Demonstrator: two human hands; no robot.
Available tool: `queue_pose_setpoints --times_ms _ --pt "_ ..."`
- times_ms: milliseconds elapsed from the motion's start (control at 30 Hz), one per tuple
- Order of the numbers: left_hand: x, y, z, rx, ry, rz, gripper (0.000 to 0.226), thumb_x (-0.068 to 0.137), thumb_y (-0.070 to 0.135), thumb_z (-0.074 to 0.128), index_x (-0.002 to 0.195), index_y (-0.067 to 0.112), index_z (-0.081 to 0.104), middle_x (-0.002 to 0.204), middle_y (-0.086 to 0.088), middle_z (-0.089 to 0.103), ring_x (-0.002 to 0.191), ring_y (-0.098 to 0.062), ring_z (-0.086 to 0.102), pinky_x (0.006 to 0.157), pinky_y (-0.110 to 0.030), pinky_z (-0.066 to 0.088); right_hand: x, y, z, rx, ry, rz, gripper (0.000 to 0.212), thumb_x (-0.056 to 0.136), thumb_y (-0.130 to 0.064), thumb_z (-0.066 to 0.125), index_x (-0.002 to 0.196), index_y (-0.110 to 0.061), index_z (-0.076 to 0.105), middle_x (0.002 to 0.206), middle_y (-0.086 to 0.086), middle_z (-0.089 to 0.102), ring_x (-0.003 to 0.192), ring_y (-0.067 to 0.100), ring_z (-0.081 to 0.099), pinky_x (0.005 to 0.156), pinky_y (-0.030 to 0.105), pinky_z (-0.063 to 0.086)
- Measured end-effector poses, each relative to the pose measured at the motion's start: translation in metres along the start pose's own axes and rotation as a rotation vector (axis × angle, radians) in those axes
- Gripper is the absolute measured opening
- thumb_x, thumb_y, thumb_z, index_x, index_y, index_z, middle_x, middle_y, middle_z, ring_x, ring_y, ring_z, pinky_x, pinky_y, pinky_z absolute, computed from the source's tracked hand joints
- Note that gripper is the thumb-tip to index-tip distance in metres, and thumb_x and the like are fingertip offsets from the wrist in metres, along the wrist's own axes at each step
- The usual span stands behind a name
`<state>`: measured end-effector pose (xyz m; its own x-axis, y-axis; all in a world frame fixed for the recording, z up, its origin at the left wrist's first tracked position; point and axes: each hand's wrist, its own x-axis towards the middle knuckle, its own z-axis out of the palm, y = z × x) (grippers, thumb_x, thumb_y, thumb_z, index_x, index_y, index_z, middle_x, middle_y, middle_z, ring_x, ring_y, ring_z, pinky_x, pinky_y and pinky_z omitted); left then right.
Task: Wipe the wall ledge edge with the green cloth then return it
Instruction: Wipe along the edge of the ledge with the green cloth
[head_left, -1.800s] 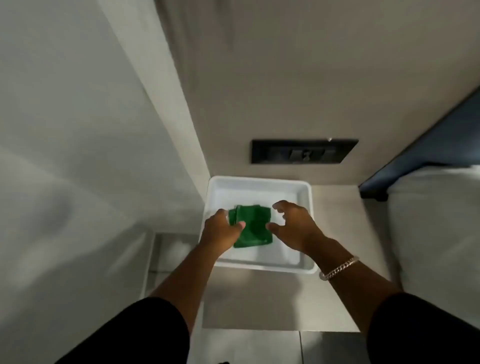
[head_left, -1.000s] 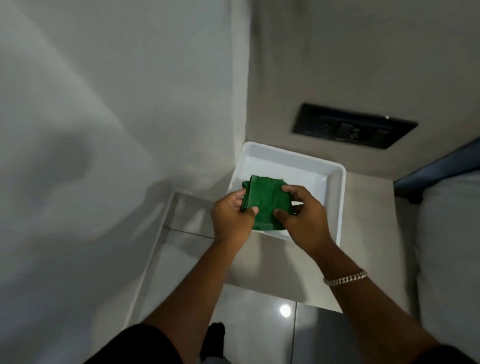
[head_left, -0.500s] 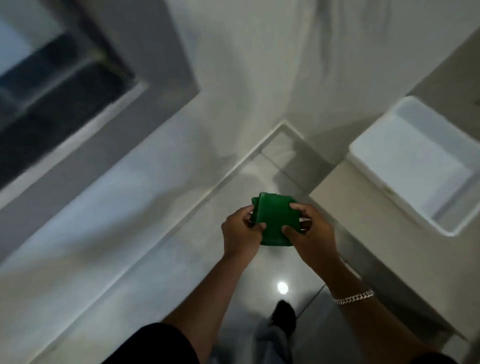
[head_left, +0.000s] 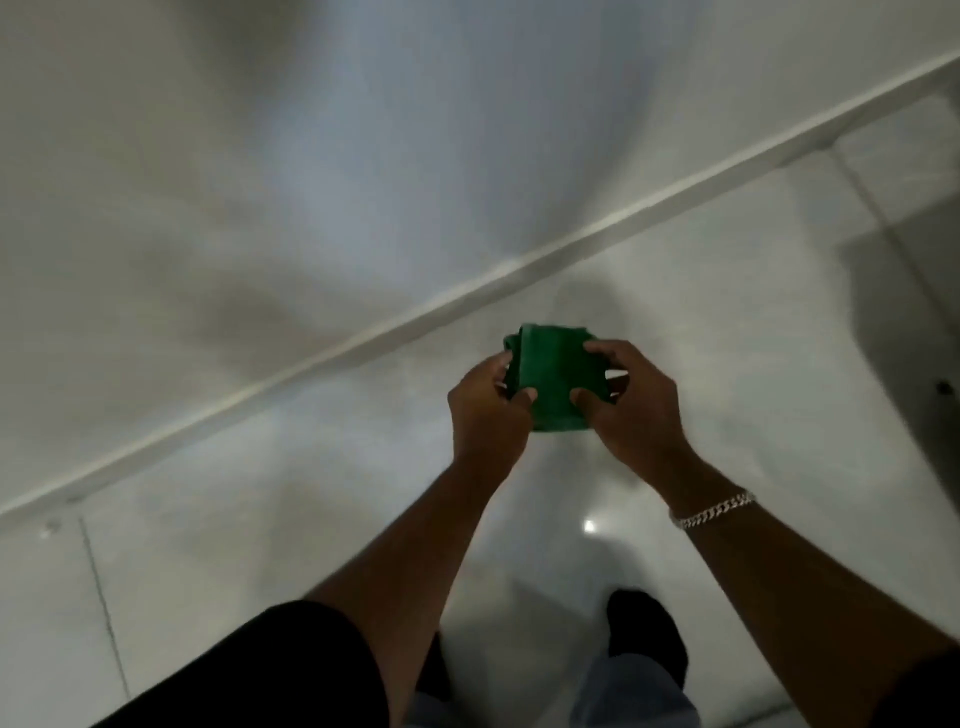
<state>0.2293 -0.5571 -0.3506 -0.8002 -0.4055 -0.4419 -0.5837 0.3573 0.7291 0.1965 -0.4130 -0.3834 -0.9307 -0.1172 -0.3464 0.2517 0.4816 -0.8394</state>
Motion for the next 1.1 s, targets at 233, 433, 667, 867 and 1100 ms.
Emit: queue_pose_setpoints --times_ms 233,433,667,867,1100 --pt "0.056 -0.103 0.007 0.081 0.089 0.165 0.042 0.091 0.005 0.062 0.132 0.003 0.060 0.127 -0.005 0.066 0.113 -0.021 0.065 0.098 -0.018 0.053 0.054 0.053 0.070 -0.316 0.043 -0.122 0.049 0.079 -0.014 0.073 0.125 -0.011 0.056 0.124 0.016 0.058 0.107 0.027 0.059 0.088 0.031 0.054" --pt "0.046 -0.217 -0.028 0.648 0.184 0.213 0.067 0.100 0.036 0.037 0.155 -0.001 0.028 0.165 -0.023 0.022 0.155 -0.040 0.014 0.125 -0.055 0.018 0.055 0.062 0.107 -0.772 0.012 -0.490 0.056 0.092 -0.044 0.050 0.139 -0.014 0.045 0.154 0.019 0.033 0.141 0.039 0.029 0.113 0.055 0.027" --pt "0.064 -0.265 -0.065 0.792 0.393 0.042 0.086 0.097 0.056 0.030 0.157 -0.003 0.014 0.167 -0.026 0.012 0.156 -0.040 0.010 0.126 -0.056 0.011 0.104 0.077 0.107 -0.932 0.180 -0.331 0.072 0.098 -0.052 0.028 0.152 -0.006 0.016 0.161 0.015 0.016 0.148 0.034 0.011 0.118 0.055 0.011" --pt "0.068 -0.262 -0.069 0.759 0.394 -0.006 0.091 0.095 0.061 0.024 0.158 -0.002 0.005 0.168 -0.025 0.003 0.157 -0.038 0.002 0.126 -0.056 0.005 0.120 0.062 0.118 -0.895 0.351 -0.057 0.074 0.096 -0.052 0.026 0.151 -0.003 0.016 0.161 0.017 0.015 0.148 0.036 0.011 0.117 0.057 0.013" --pt "0.072 -0.263 -0.066 0.775 0.381 -0.018 0.095 0.093 0.065 0.023 0.158 -0.002 0.003 0.168 -0.025 0.001 0.157 -0.038 0.000 0.126 -0.058 0.006 0.080 0.046 0.184 -0.890 0.237 -0.118 0.076 0.094 -0.051 0.035 0.150 -0.002 0.021 0.159 0.021 0.018 0.147 0.041 0.011 0.116 0.061 0.009"
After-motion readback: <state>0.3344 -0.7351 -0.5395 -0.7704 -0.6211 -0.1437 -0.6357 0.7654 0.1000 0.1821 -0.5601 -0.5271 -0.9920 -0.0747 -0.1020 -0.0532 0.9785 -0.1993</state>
